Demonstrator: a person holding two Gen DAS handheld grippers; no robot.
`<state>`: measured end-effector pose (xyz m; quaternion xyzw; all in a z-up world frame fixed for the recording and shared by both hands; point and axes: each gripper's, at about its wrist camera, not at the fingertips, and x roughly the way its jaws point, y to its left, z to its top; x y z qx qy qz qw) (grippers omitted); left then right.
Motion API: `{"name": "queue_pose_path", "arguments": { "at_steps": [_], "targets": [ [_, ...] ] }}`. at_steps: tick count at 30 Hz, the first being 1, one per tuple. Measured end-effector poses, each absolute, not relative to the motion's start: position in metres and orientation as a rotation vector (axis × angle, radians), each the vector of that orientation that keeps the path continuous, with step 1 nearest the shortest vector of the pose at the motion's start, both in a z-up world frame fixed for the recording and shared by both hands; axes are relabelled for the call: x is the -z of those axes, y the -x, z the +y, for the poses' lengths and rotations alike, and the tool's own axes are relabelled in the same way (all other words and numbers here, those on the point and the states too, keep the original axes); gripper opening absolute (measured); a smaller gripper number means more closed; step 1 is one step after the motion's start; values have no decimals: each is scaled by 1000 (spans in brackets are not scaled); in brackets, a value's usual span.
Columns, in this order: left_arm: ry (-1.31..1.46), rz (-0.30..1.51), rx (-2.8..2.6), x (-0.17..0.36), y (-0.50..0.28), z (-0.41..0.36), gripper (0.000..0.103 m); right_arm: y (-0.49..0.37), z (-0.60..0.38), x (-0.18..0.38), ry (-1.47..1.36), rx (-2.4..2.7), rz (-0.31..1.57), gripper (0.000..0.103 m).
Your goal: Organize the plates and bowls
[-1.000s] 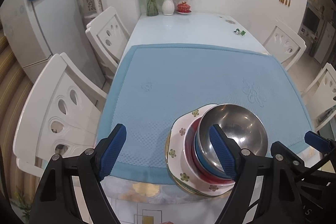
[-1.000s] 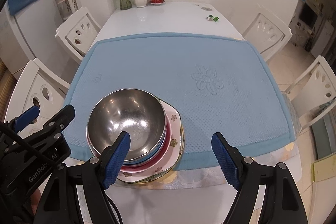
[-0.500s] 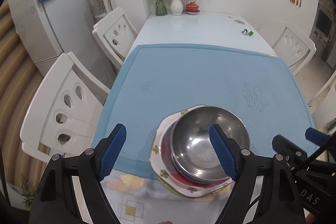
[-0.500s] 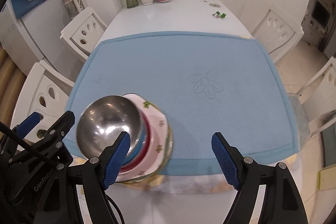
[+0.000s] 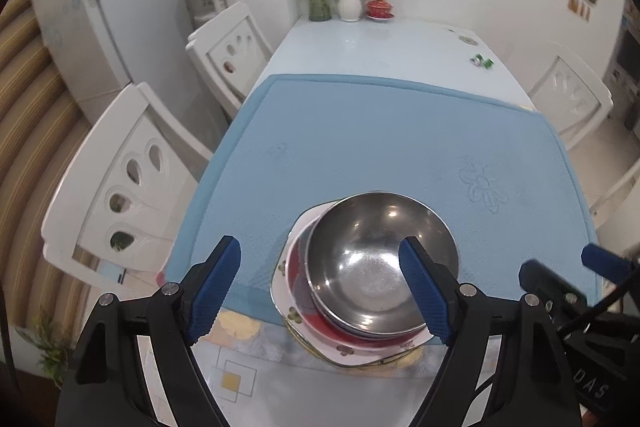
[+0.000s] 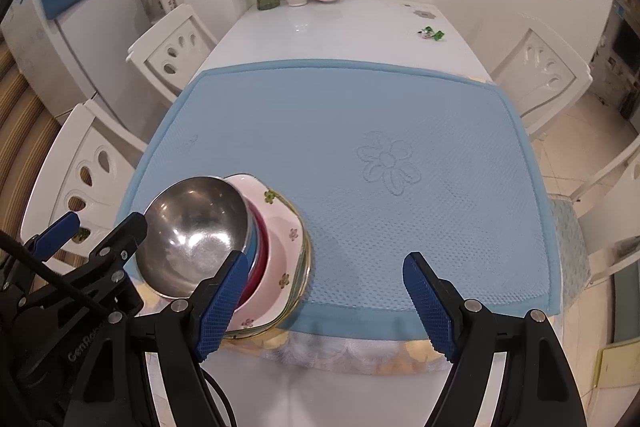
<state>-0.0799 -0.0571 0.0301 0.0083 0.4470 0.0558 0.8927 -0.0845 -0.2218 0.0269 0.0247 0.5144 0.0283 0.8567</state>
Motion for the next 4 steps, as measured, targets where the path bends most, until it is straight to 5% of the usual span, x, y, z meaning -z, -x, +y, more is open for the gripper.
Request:
{"name": "queue_pose_path", "arguments": {
  "at_steps": [4],
  "targets": [
    [-45, 862, -142, -38, 85, -57, 82, 85, -218, -25, -26, -74, 1082, 78]
  ]
}}
